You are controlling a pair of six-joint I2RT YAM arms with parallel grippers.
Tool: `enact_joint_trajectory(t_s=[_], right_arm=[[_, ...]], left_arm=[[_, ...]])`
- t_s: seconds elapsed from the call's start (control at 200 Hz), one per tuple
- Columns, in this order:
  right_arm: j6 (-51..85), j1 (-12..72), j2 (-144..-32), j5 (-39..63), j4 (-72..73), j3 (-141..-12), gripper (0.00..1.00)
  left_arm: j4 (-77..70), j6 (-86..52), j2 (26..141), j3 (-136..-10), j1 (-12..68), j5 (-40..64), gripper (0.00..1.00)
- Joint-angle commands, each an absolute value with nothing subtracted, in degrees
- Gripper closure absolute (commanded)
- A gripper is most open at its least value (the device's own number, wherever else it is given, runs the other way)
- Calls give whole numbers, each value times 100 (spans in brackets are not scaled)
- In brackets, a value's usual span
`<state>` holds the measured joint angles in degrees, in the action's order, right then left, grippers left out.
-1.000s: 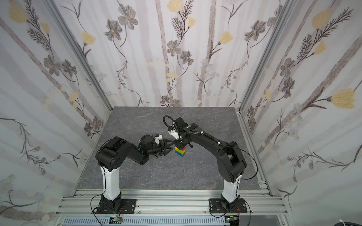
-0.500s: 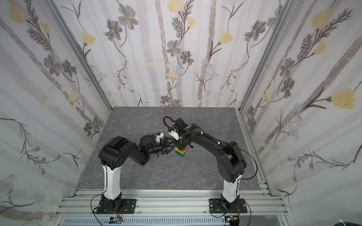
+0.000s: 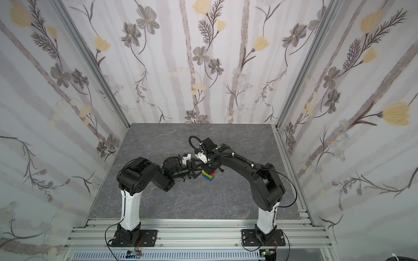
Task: Assemble the number 5 with lego
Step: Assemble the lego brick with the lego brick.
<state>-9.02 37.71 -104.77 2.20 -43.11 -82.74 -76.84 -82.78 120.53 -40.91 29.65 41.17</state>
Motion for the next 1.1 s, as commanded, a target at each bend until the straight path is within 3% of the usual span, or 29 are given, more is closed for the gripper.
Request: enact_joint_trajectory(t_s=[0.0, 0.565, 0.849, 1.094], right_arm=[[-939, 3777, -10411, 332, -4149, -8260, 91], [-974, 3820, -10449, 395, -4026, -8201, 91], [-975, 3844, -10424, 257, -4008, -8076, 91], [-943, 3849, -10405, 299, -3969, -8055, 91]], left_arm=[[-8077, -8464, 12041, -4066, 2966, 4262, 20], [-8078, -8490, 12093, -4106, 2923, 4354, 36], [-8082, -8491, 12128, -4130, 2909, 4430, 39], [-8068, -8508, 12165, -4138, 2896, 4450, 30]])
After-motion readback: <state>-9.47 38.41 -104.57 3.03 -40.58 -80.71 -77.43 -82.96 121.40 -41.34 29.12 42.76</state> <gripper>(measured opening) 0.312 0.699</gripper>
